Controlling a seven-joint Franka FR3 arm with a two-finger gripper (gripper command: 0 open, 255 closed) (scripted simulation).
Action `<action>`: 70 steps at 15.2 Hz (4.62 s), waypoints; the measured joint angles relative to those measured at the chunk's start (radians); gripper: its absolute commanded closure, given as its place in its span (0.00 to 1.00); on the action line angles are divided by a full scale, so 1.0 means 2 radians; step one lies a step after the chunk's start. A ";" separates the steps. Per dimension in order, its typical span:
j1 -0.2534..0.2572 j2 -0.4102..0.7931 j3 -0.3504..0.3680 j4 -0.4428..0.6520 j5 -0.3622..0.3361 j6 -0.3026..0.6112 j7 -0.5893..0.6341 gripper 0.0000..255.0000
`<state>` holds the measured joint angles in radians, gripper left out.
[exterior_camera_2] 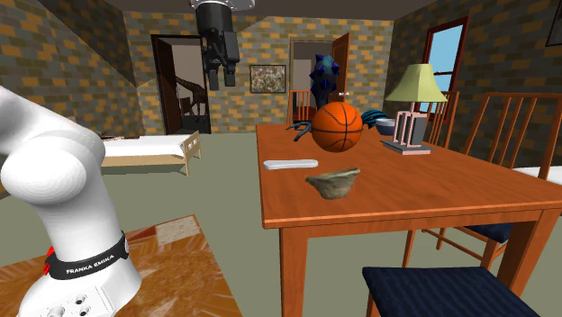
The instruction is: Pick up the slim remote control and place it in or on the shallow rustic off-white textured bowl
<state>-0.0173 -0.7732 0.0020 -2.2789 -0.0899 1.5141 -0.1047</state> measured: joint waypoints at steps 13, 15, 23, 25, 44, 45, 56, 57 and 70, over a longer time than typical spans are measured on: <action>-0.001 0.142 0.059 -0.007 0.046 0.143 0.128 0.00; -0.001 0.175 0.069 0.002 0.050 0.166 0.150 0.00; -0.003 0.313 0.097 0.061 0.049 0.245 0.236 0.00; -0.001 0.351 0.103 0.083 0.046 0.261 0.260 0.00; 0.018 0.564 0.103 0.212 0.012 0.345 0.358 0.00; 0.018 0.564 0.103 0.211 0.012 0.346 0.358 0.00; 0.018 0.564 0.103 0.211 0.012 0.346 0.358 1.00; 0.018 0.564 0.103 0.211 0.012 0.346 0.358 1.00; 0.015 0.534 0.106 0.237 0.020 0.290 0.353 1.00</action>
<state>0.0130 0.2949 0.2135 -1.8042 -0.0492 2.0950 0.6014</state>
